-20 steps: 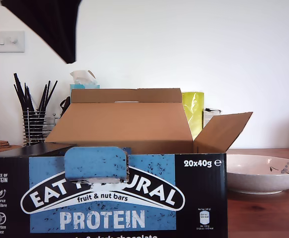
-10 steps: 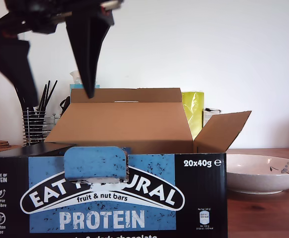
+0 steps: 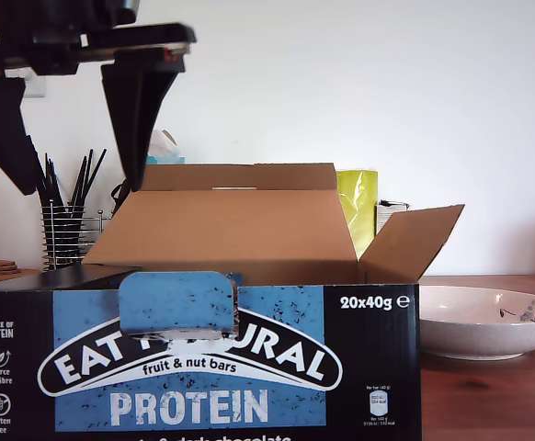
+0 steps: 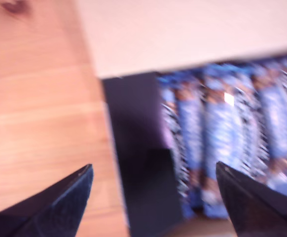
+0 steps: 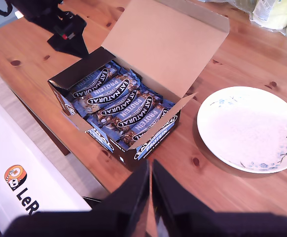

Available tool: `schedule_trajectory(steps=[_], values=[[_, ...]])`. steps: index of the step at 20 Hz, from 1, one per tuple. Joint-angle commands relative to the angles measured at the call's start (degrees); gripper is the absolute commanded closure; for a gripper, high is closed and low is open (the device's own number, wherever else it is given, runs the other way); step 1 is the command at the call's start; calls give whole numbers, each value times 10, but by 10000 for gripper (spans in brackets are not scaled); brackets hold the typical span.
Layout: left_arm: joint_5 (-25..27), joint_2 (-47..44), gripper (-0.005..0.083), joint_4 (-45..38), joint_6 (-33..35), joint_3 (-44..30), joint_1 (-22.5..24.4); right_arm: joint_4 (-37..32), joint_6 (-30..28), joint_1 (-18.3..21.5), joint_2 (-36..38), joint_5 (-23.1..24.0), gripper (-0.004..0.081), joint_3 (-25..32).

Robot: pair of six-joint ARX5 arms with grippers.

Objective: Spread the side flaps of the carton box of snackbars

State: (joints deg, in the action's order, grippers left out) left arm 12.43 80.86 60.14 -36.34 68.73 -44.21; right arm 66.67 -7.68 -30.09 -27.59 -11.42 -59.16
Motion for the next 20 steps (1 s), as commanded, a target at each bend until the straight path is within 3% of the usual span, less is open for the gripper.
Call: schedule_trajectory(steps=[1,12,20], values=[[7,25,47,-3,15,-9,5,-5,-4,-1,2,-1,783,1],[22,133,47,-29,56,-9,30,-10,-3,-1,2,-1,783,1],[15,134,47,-12,68,-9,52,-13,-3,-1,2,-1,783,1]])
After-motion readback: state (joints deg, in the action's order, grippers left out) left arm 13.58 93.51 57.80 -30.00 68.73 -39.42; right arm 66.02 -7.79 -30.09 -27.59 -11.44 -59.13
